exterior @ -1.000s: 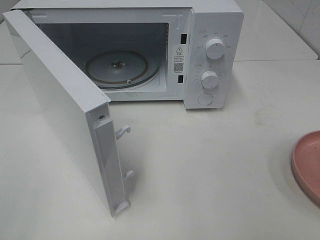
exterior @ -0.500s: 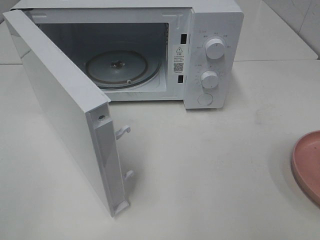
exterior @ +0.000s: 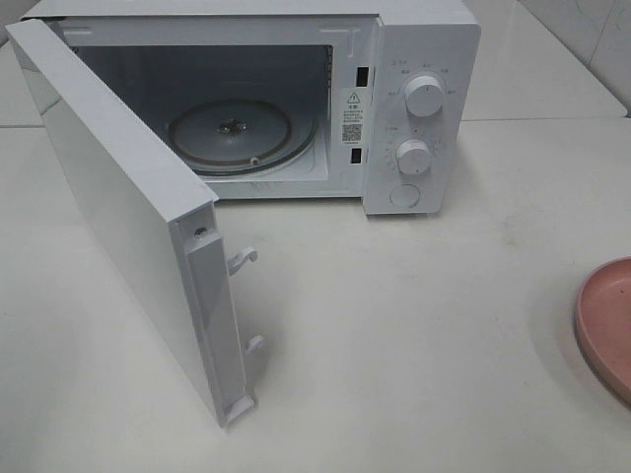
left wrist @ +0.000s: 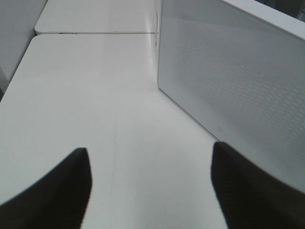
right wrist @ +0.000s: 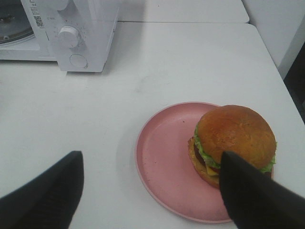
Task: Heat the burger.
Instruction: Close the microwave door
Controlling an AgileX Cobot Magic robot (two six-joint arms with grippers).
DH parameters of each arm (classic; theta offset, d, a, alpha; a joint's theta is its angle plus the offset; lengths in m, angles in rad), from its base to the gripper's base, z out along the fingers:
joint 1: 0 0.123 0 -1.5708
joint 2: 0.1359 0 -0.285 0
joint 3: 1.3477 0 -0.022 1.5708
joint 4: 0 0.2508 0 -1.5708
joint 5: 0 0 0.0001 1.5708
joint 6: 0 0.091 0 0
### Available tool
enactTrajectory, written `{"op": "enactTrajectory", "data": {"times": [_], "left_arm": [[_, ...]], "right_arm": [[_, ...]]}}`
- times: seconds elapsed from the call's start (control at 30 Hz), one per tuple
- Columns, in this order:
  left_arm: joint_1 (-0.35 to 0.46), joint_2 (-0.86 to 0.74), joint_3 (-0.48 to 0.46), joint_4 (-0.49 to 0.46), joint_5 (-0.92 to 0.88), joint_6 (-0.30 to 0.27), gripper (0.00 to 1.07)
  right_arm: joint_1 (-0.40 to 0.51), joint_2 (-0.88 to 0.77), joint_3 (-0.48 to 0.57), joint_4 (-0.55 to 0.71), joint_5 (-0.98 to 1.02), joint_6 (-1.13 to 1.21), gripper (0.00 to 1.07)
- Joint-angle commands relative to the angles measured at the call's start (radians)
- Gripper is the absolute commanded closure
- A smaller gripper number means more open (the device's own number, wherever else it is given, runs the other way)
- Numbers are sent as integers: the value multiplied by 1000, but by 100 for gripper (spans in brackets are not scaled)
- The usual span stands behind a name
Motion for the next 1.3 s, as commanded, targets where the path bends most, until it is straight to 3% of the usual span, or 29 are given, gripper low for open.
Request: {"op": "enactTrajectory", "data": {"times": [0.03, 0.07, 0.1, 0.17, 0.37, 0.53, 0.63, 0.67, 0.93, 1.13, 1.17, 1.2, 1.23, 1.3], "left_arm": [[3, 93, -7, -21, -65, 0, 68], [3, 120, -7, -21, -78, 0, 75], [3, 120, -7, -21, -78, 0, 75], [3, 213, -5, -24, -136, 1, 106], [3, 273, 20, -40, -265, 24, 107], [3, 327, 130, -118, -593, 118, 107], [3, 336, 150, -131, -646, 131, 107], [3, 354, 186, -155, -737, 145, 107], [3, 447, 295, -169, -1035, 146, 107], [3, 525, 326, -121, -1191, 95, 107], [3, 554, 339, -79, -1250, 47, 107], [3, 554, 339, -79, -1250, 47, 107], [3, 585, 352, -6, -1302, -23, 107], [3, 599, 355, 32, -1321, -56, 107]], "right_arm": [[-6, -29, 6, -1, -4, -17, 31], [-6, -29, 6, -1, -4, -17, 31], [-6, -29, 6, -1, -4, -17, 31], [-6, -29, 6, -1, -4, -17, 31], [-6, -29, 6, -1, -4, -17, 31], [-6, -29, 6, -1, -4, -17, 31], [-6, -29, 6, -1, -4, -17, 31], [-6, -29, 6, -1, -4, -17, 31], [-6, -29, 6, -1, -4, -17, 31], [-6, -29, 6, -1, -4, -17, 31], [-6, -29, 6, -1, -4, -17, 31], [-6, -29, 6, -1, -4, -17, 31], [-6, -29, 6, -1, -4, -17, 31], [-6, -29, 6, -1, -4, -17, 31]]}}
